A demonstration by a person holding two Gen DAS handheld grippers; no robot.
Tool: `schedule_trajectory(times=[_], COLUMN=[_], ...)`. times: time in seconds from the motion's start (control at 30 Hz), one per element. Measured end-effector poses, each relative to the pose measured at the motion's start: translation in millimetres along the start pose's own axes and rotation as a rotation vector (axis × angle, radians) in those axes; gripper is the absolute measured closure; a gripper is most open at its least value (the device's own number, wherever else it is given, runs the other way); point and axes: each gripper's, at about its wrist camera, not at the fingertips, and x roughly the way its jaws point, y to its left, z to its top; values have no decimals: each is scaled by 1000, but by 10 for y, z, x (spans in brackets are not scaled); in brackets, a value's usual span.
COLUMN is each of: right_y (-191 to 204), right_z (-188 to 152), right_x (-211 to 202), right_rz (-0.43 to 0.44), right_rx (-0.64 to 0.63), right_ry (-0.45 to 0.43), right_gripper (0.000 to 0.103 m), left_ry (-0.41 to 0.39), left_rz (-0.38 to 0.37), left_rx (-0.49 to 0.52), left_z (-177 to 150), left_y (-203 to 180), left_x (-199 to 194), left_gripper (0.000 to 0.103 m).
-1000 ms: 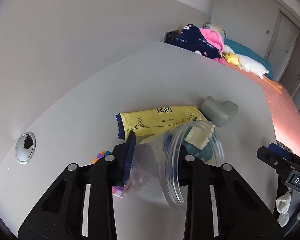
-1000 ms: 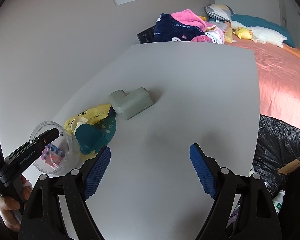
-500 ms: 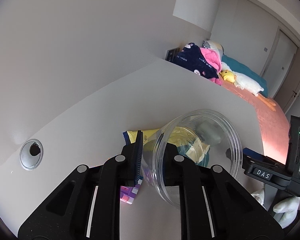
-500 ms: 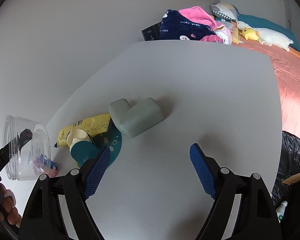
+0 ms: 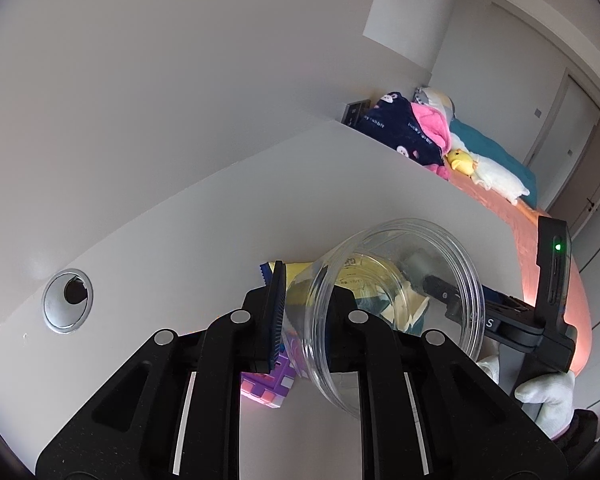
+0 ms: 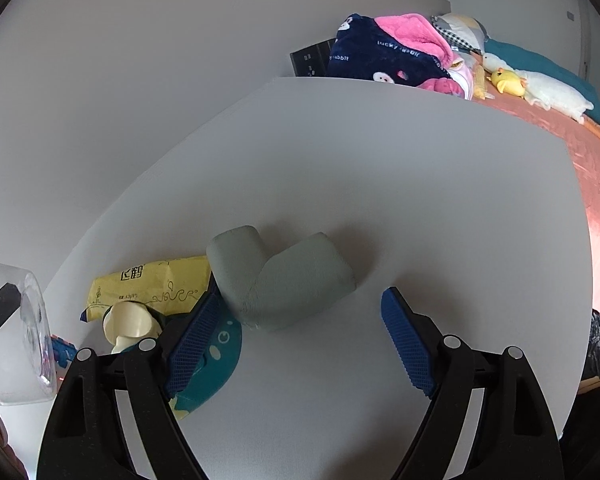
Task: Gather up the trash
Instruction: 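Grasp the grey L-shaped foam guard with the right gripper while the left holds the jar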
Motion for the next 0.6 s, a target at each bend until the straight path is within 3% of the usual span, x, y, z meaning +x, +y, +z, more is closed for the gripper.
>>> schedule_trajectory(times=[0.33, 0.4, 0.6], right_y=[117, 122, 119], right_z=[134, 143, 90], right_x=[154, 152, 55], right_rz=[-38, -31, -26], right_rx=[-77, -81, -97], right_ry=[3, 2, -11], right_gripper=[20, 28, 32], left_ry=[8, 8, -3], left_rz=[-9, -13, -24], left_rx=[1, 1, 1], left_z=[23, 31, 47], left_y=[-8, -10, -14], left_x=[27, 28, -21], left_gripper=[89, 89, 89])
